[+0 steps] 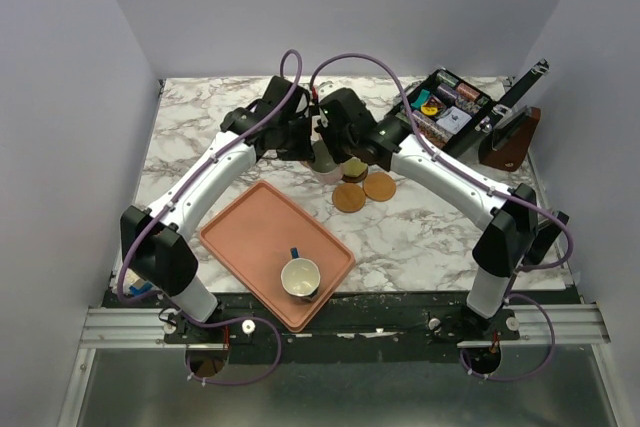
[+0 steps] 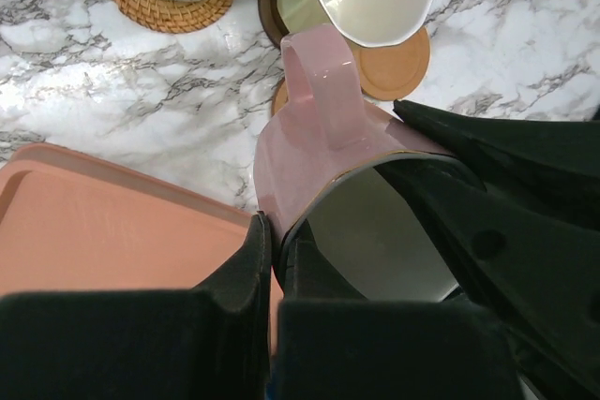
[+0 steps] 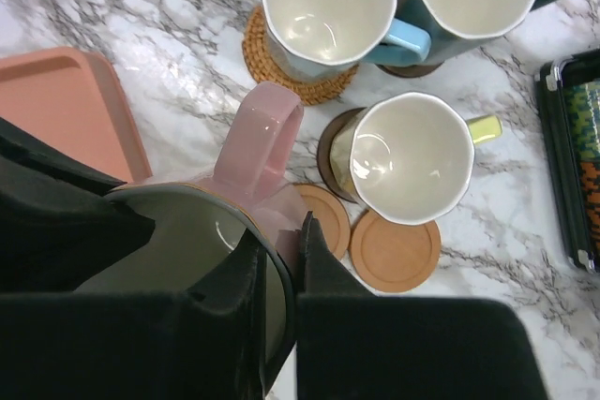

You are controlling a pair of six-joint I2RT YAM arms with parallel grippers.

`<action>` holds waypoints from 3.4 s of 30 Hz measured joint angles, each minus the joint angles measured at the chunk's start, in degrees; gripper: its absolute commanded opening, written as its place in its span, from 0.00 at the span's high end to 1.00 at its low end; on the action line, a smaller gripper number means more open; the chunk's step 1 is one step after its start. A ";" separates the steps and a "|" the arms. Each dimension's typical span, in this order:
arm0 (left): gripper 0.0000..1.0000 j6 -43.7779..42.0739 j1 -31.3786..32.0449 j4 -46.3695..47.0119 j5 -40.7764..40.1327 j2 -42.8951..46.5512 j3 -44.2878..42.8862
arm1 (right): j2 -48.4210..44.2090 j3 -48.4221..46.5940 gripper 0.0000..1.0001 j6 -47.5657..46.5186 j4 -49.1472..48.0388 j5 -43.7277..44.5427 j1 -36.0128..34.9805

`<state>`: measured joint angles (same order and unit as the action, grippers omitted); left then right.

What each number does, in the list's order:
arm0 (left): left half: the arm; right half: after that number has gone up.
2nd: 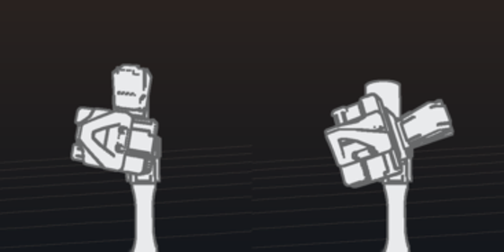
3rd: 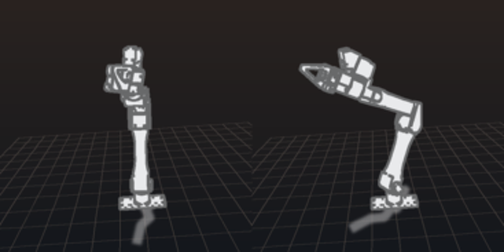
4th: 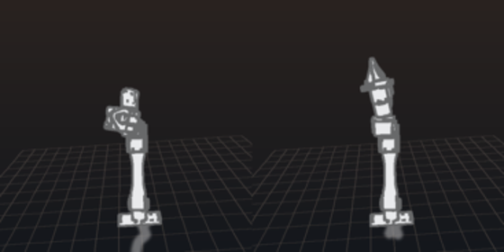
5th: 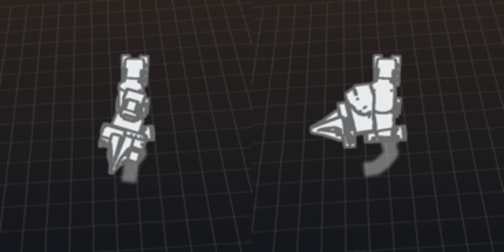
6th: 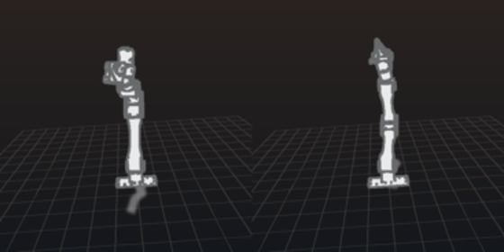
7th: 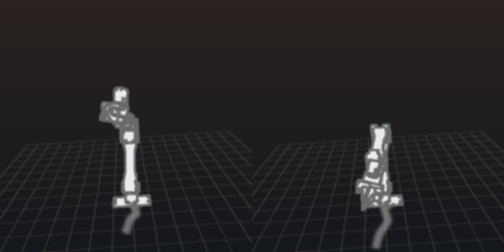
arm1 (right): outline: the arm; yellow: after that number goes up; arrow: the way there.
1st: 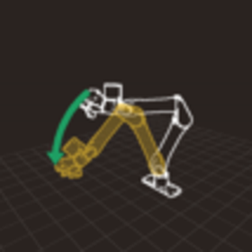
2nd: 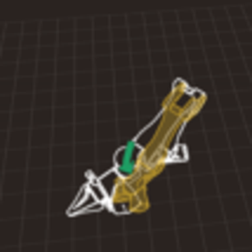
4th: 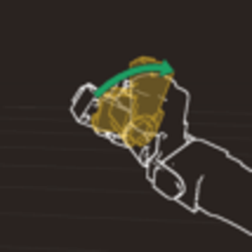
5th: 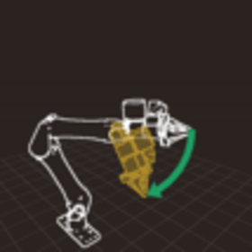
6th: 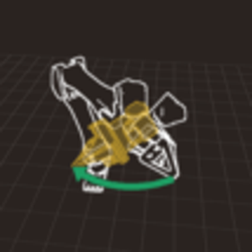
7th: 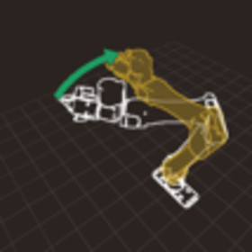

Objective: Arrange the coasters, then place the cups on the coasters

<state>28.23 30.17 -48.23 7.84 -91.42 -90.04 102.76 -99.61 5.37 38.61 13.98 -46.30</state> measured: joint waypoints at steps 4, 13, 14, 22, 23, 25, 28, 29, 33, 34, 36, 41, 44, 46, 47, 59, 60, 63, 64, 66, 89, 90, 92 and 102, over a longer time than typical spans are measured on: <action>0.65 0.15 0.68 0.96 -0.37 0.04 0.35 | 0.20 0.02 0.99 0.00 2.58 2.38 -0.24; 0.21 0.39 0.59 7.19 -3.48 7.23 3.39 | -0.94 0.37 0.99 8.26 7.48 7.96 4.02; 0.19 0.35 0.59 8.81 -5.35 9.64 4.72 | -1.31 0.37 0.99 9.29 8.11 8.46 4.87; 0.14 -0.39 0.24 15.98 -15.91 20.35 10.36 | -5.18 2.58 0.99 22.97 11.63 13.86 11.23; 0.14 -0.63 0.15 16.24 -16.92 20.72 10.43 | -5.18 3.10 0.99 24.39 12.00 14.43 11.47; 0.15 -0.85 0.04 16.96 -18.43 21.09 10.82 | -5.16 4.63 0.99 26.77 12.07 14.47 12.17; 0.14 -0.81 -0.11 17.38 -19.78 21.24 12.11 | -5.53 8.31 0.99 28.94 10.71 12.11 14.01; 0.14 -0.79 -0.11 17.38 -19.93 21.31 12.57 | -5.53 9.94 0.99 29.35 9.86 11.13 14.82; 0.14 0.11 -0.11 17.33 -20.70 22.01 15.19 | -5.64 17.33 0.99 29.44 6.54 8.33 18.29; 0.14 0.33 -0.11 17.35 -20.83 22.21 15.58 | -5.70 18.95 0.99 29.33 5.68 7.78 19.02; 0.14 0.68 -0.11 17.59 -21.03 22.97 16.57 | -5.77 21.29 0.99 28.81 4.37 7.21 20.06; 0.14 1.03 -0.22 17.73 -21.64 24.92 17.75 | -5.86 23.43 0.99 26.82 0.35 5.22 20.11; 0.14 1.18 -0.22 17.73 -21.88 25.20 17.75 | -5.88 23.39 0.99 25.77 -1.99 4.55 19.96; 0.14 1.27 -0.22 17.73 -21.99 25.20 17.75 | -5.86 23.39 0.99 25.11 -2.99 4.33 19.93; 0.14 1.38 -0.22 17.73 -22.03 25.20 17.79 | -5.84 23.39 0.99 24.79 -3.41 4.33 19.93; 0.14 1.90 -0.44 17.70 -22.16 25.20 18.40 | -3.41 22.84 0.99 23.06 -4.33 4.15 19.93; 0.14 1.90 -0.44 17.70 -22.16 25.20 18.45 | -3.23 22.84 0.99 23.06 -4.33 4.13 19.93; 0.14 1.90 -0.48 17.70 -22.16 25.20 18.51 | -2.73 22.84 0.99 23.04 -4.31 4.15 19.93; 0.14 1.90 -0.48 17.73 -22.16 25.20 18.51 | -2.56 22.84 0.99 23.04 -4.31 4.15 19.93; 0.14 1.95 -0.48 17.70 -22.16 25.20 18.51 | -2.25 22.84 0.99 23.04 -4.31 4.15 19.93; 0.14 2.10 -0.85 17.75 -22.14 25.20 19.19 | -1.31 21.88 0.80 22.56 -3.91 4.15 19.93; 0.14 2.08 -0.85 17.73 -22.14 25.20 19.26 | -1.31 21.88 0.77 22.53 -3.91 4.15 19.93; 0.14 2.08 -0.85 17.73 -22.14 25.20 19.34 | -1.31 21.88 0.70 22.49 -3.89 4.13 19.93; 0.14 2.08 -0.87 17.73 -22.10 25.33 19.74 | -1.29 21.86 0.42 22.10 -3.82 4.07 19.93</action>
<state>30.30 29.30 -30.50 -14.26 -66.08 -70.30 101.47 -77.76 27.46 34.79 18.04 -26.37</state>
